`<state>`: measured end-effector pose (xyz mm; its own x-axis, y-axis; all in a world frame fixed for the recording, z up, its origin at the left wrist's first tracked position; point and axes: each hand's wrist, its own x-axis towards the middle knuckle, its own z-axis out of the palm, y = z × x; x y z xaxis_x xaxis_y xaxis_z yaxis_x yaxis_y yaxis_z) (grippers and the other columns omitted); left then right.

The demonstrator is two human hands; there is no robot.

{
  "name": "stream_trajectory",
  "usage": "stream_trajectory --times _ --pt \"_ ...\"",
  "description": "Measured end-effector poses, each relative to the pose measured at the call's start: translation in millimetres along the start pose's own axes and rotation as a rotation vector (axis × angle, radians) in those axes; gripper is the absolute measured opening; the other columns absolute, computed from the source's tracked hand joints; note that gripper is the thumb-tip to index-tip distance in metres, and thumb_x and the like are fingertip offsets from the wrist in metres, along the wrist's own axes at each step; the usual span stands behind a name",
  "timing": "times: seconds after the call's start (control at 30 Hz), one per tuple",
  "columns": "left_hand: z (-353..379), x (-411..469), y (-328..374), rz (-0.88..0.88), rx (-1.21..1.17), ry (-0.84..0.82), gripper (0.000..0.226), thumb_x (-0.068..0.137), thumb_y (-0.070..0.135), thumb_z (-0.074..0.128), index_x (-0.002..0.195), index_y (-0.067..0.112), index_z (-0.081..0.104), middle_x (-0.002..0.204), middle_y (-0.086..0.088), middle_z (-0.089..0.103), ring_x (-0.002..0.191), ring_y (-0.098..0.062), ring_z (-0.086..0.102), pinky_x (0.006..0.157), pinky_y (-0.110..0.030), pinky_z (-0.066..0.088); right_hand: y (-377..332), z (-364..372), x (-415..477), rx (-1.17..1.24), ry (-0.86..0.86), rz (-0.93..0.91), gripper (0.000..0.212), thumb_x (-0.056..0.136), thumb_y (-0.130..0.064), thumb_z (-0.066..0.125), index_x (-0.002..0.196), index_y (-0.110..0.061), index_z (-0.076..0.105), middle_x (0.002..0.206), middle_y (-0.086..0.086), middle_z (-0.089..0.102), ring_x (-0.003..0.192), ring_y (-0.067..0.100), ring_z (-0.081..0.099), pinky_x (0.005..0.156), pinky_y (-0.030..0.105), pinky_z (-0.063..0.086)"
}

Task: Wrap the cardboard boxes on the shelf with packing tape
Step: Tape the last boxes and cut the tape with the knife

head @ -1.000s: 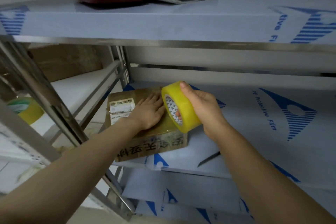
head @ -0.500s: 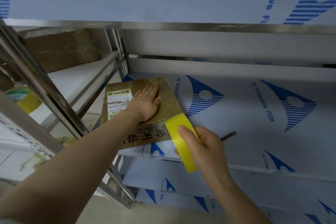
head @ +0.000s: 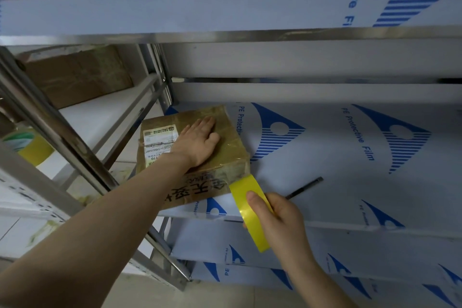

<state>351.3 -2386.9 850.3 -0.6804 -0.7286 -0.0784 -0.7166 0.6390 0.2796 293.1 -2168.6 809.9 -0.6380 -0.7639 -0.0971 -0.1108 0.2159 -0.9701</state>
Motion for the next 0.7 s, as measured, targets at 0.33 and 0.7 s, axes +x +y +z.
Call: stream_trajectory --times 0.33,0.7 --pt "24 37 64 -0.097 0.144 -0.005 0.071 0.099 0.032 0.032 0.151 0.006 -0.009 0.157 -0.016 -0.017 0.145 -0.03 -0.016 0.117 -0.043 -0.007 17 11 15 0.059 0.03 0.067 0.06 0.06 -0.071 0.053 0.068 -0.011 0.055 0.07 0.023 0.061 0.074 0.04 0.063 0.067 0.049 0.052" --pt "11 25 63 0.316 0.263 -0.261 0.062 0.086 0.074 0.029 0.134 0.041 0.049 0.156 0.007 0.023 0.146 -0.016 0.002 0.115 -0.043 -0.012 13 17 33 0.088 0.053 0.092 0.07 0.06 -0.071 0.054 0.073 -0.002 0.059 0.073 0.026 0.063 0.075 0.043 0.062 0.068 0.052 0.053"
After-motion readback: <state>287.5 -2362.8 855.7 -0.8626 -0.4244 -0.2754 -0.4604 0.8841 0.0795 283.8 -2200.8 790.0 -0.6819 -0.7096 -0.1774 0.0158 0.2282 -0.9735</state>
